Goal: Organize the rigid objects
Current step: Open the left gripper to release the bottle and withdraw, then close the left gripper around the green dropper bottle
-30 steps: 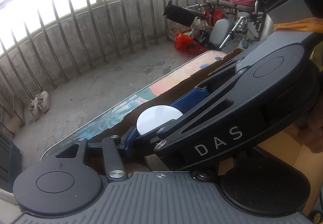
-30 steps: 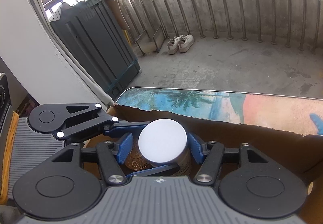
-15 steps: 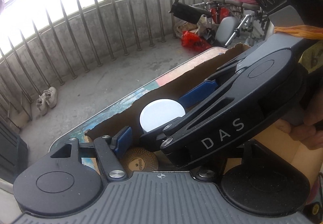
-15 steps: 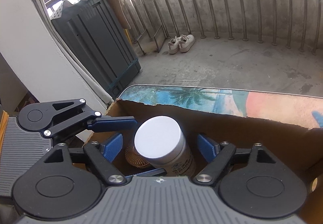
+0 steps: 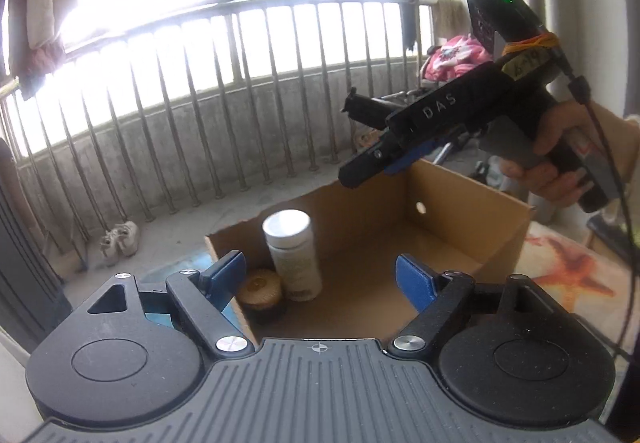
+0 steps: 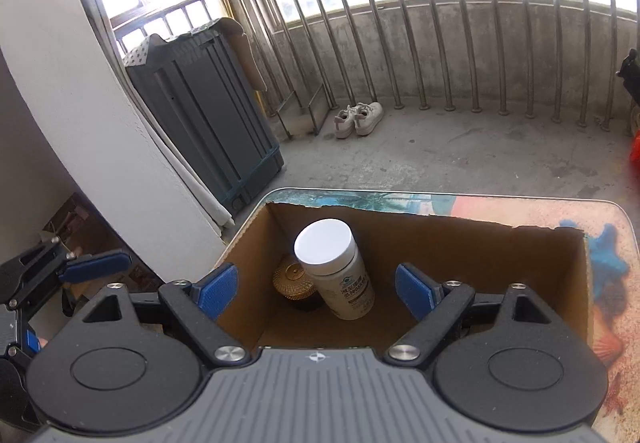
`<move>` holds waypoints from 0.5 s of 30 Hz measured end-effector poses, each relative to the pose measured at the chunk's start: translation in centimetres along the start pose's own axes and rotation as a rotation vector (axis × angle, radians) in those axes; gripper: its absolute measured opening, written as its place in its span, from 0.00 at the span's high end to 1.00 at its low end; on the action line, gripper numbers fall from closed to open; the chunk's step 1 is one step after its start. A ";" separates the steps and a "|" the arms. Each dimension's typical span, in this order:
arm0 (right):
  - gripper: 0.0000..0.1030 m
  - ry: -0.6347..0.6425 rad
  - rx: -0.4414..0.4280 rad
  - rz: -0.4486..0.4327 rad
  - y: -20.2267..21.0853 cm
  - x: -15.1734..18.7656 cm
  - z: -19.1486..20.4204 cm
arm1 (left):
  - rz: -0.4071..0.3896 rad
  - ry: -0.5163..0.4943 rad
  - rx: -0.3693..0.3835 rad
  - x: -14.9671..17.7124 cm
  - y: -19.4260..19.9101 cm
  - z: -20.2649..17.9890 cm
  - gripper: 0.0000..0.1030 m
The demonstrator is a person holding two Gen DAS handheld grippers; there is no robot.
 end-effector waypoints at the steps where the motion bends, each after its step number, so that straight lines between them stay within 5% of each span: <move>1: 0.14 0.000 -0.013 -0.005 1.2 0.4 0.1 | 0.014 0.033 0.056 1.0 0.7 -0.9 0.20; 6: 0.15 0.062 0.007 0.005 5.1 4.1 1.3 | 0.082 0.085 0.204 6.2 0.8 -4.6 0.33; 10: 0.28 0.047 -0.002 0.042 5.7 7.4 2.5 | 0.101 0.074 0.198 9.1 -1.1 -6.2 0.36; 15: 0.29 0.020 -0.035 0.100 5.1 10.1 3.4 | 0.093 0.062 0.175 10.3 -3.1 -6.9 0.38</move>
Point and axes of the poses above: each gripper's, at about its wrist camera, not at the fingertips, and y roughly against the way its jaws point, z to its left, x to its underside, the point moved 4 cm from there along -y, roughly the way its jaws point, and after that the axes turned 2 degrees about -z, right-handed, at the moved point
